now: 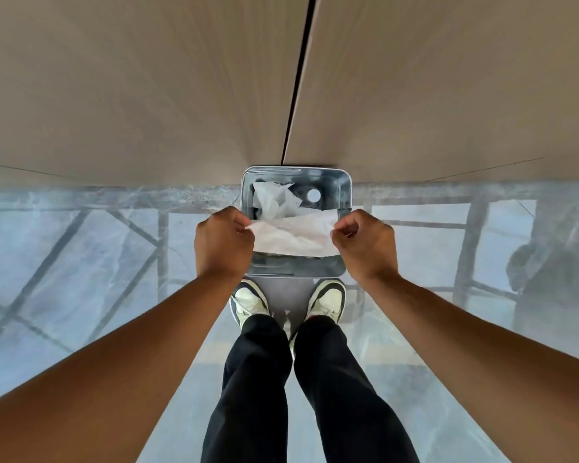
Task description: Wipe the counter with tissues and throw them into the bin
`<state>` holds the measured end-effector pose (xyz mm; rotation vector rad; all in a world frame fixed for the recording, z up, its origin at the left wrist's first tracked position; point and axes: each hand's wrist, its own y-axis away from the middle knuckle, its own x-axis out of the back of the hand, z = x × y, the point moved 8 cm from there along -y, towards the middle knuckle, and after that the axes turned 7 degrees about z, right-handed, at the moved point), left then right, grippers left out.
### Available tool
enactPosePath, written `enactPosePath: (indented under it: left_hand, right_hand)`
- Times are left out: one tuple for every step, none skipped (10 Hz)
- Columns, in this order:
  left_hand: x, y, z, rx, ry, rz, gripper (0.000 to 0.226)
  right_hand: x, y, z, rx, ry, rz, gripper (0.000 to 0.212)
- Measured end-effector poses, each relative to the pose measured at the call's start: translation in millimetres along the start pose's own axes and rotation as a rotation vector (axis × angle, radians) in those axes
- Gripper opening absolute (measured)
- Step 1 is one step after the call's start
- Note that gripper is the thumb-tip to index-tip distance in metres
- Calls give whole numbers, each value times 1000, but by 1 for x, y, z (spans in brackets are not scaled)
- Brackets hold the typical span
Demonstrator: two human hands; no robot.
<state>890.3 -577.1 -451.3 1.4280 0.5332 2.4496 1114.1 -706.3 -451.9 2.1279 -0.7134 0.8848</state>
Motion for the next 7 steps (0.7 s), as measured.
enactPosePath:
  left_hand:
    - [-9,-2,-3,-17,-15,33,23]
    - [-13,-2,-3,-46,-37,46,23]
    - [-17,-1,3,-124,-103,24,22]
    - [-16,1,4,-140,-132,10,22]
    - [-11,6,8,-136,-139,-23,18]
    - [-1,11,15,-136,-138,-29,19]
    - [16,16,27,-162,-158,-41,26]
  right_hand:
    - [-10,0,3,23,25,35,7]
    - [-15,1,6,27,51,43,4]
    - [-17,1,9,27,85,50,6]
    - [-16,1,5,50,101,65,11]
    - [-8,1,0,45,115,76,14]
    - [1,4,-6,42,116,68,13]
    - [16,6,-19,80,83,22,15]
